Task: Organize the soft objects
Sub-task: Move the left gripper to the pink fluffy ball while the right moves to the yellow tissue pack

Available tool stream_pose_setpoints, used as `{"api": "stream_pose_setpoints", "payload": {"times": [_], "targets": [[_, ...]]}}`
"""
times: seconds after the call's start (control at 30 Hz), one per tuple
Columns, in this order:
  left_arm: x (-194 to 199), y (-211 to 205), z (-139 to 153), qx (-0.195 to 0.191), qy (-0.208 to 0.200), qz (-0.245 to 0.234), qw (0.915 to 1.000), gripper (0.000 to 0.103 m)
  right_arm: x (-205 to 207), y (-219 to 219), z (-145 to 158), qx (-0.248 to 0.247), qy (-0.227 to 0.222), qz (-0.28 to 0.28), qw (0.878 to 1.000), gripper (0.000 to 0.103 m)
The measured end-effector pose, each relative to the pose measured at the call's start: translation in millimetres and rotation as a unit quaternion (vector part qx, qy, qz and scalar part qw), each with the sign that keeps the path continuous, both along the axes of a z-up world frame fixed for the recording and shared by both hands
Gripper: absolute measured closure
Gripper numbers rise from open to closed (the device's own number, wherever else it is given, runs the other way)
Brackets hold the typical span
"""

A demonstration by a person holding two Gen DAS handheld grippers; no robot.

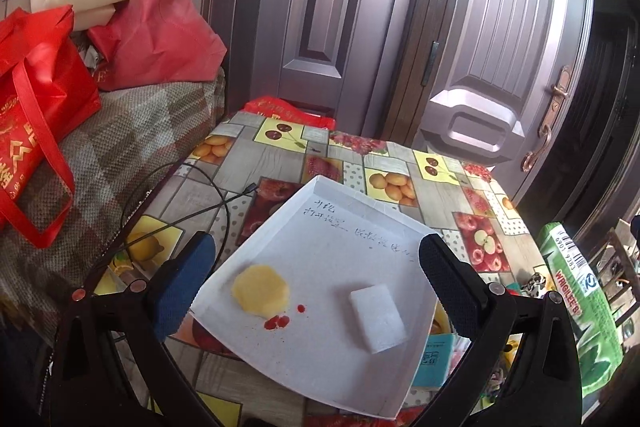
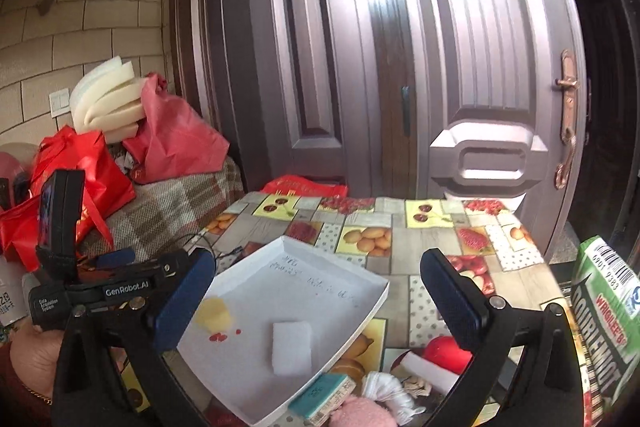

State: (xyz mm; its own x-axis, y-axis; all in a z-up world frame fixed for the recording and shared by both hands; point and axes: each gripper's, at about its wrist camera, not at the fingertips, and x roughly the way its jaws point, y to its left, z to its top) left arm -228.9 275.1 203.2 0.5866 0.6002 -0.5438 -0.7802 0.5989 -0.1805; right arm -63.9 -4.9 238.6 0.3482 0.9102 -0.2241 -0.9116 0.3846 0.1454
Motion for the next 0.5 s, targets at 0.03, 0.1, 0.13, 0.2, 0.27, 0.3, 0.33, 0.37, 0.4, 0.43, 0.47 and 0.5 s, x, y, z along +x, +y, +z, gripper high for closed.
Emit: {"api": "stream_pose_setpoints", "payload": {"times": [0.03, 0.1, 0.13, 0.2, 0.27, 0.3, 0.33, 0.37, 0.4, 0.43, 0.47, 0.5], "targets": [[-1.4, -6.0, 6.5, 0.004, -0.006, -0.007, 0.9999, 0.0, 2.5, -12.9, 8.9, 0.021, -0.002, -0.018, 1.0, 0.0], [-2.7, -17.9, 19.0, 0.014, -0.011, -0.016, 0.9997, 0.0, 10.9, -35.6, 23.5, 0.053, 0.004, -0.053, 0.997, 0.0], [-2.7, -23.7, 24.4, 0.02, -0.012, -0.021, 0.9995, 0.0, 16.0, -43.9, 28.6, 0.058, 0.008, -0.061, 0.996, 0.0], [-1.2, -35.6, 32.4, 0.034, -0.013, -0.032, 0.9988, 0.0, 25.3, -58.7, 34.4, 0.062, 0.008, -0.07, 0.996, 0.0], [3.1, -46.0, 33.0, 0.041, -0.01, -0.05, 0.9979, 0.0, 32.8, -74.1, 34.2, 0.07, 0.001, -0.095, 0.993, 0.0], [7.3, -50.4, 30.0, 0.039, -0.006, -0.063, 0.9973, 0.0, 35.8, -83.1, 30.8, 0.069, 0.0, -0.109, 0.992, 0.0], [13.0, -54.7, 24.7, 0.033, 0.0, -0.079, 0.9963, 0.0, 40.9, -89.2, 27.5, 0.065, 0.005, -0.122, 0.99, 0.0], [19.8, -59.0, 17.1, 0.026, 0.008, -0.097, 0.9949, 0.0, 44.5, -96.7, 22.8, 0.061, 0.014, -0.134, 0.989, 0.0], [27.5, -64.4, 7.8, 0.017, 0.017, -0.116, 0.993, 0.0, 49.5, -102.6, 17.0, 0.056, 0.028, -0.144, 0.988, 0.0], [36.4, -70.5, -2.8, 0.005, 0.026, -0.138, 0.99, 0.0, 56.1, -108.9, 10.8, 0.049, 0.044, -0.154, 0.986, 0.0], [46.2, -78.0, -14.5, -0.006, 0.036, -0.163, 0.9859, 0.0, 62.2, -113.9, 4.8, 0.041, 0.058, -0.162, 0.984, 0.0], [56.5, -85.8, -26.5, -0.017, 0.047, -0.188, 0.9809, 0.0, 66.3, -123.0, -2.3, 0.032, 0.07, -0.17, 0.982, 0.0]]}}
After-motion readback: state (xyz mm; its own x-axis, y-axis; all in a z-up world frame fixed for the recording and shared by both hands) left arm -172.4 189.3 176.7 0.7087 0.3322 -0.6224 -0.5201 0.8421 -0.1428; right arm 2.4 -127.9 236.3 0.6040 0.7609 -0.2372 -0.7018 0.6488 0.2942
